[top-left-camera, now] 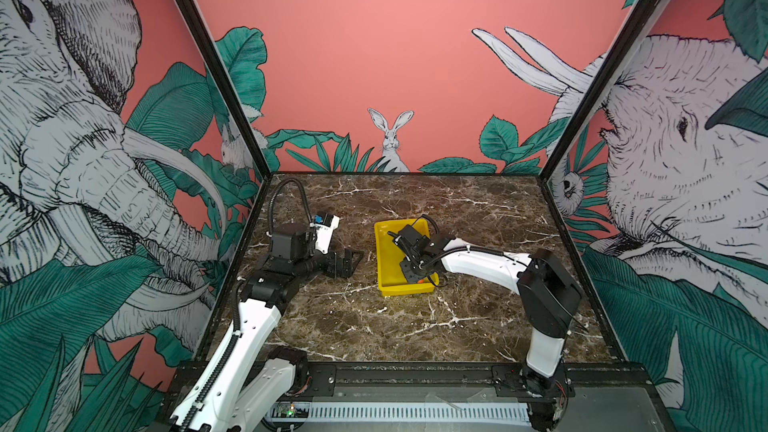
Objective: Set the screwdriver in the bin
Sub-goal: 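Lower the screwdriver into the yellow bin and open the right gripper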
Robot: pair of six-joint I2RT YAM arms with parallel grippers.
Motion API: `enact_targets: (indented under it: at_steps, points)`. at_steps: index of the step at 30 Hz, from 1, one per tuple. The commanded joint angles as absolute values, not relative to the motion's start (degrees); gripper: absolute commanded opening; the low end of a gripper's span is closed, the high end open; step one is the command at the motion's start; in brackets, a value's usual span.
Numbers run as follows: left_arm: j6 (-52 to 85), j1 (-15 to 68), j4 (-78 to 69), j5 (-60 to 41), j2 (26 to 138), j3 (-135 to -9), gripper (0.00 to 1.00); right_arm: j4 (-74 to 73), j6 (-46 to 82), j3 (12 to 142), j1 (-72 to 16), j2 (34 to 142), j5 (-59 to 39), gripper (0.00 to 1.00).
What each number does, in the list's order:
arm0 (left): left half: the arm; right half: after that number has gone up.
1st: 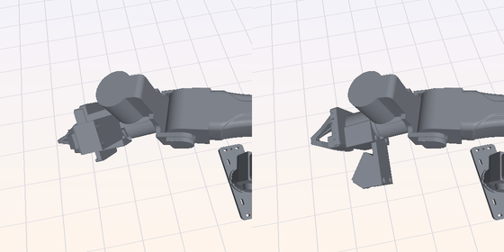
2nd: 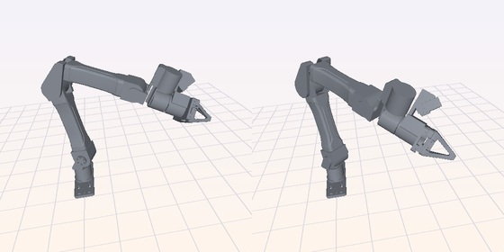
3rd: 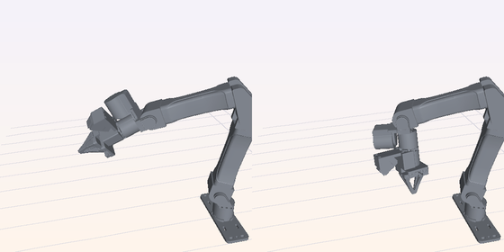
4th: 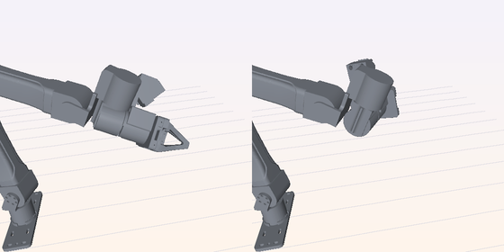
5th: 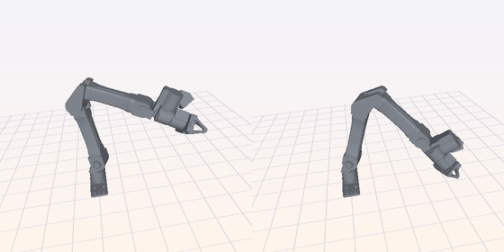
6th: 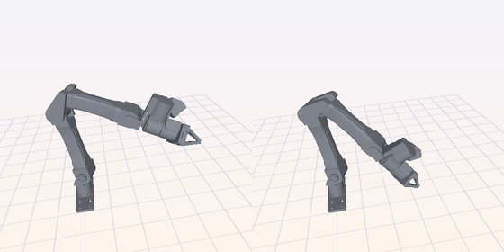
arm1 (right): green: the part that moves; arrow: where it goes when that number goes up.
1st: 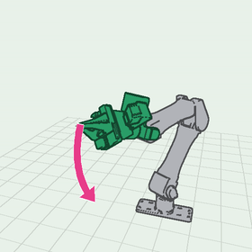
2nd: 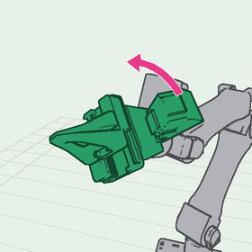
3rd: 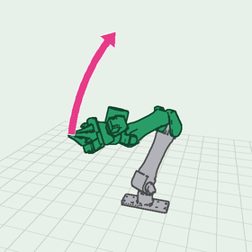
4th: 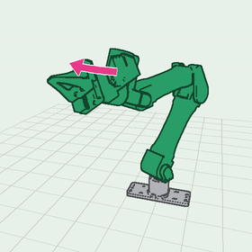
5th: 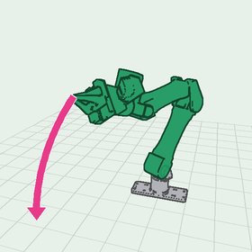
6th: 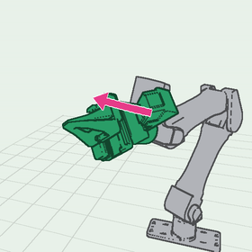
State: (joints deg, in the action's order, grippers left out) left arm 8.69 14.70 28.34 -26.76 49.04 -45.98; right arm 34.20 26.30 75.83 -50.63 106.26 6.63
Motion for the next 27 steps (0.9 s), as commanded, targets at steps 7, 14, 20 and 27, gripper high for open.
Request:
enact_targets:
  at_steps: [7,14,20,27]
  points:
    - [9.25,14.86,27.29,-27.55,48.65,-45.17,1.0,32.99,29.35,77.39,-50.99,107.59,9.84,0.33]
    - [9.33,14.87,27.32,-27.48,48.78,-45.18,1.0,33.19,29.63,78.34,-51.1,107.79,10.46,0.39]
    - [9.23,14.94,27.73,-27.35,49.13,-45.26,1.0,33.9,29.45,79.08,-51.57,106.14,11.26,0.41]
    - [9.43,14.88,27.84,-27.59,49.26,-45.33,1.0,36.71,26.93,81.03,-51.57,99.24,13.01,0.44]
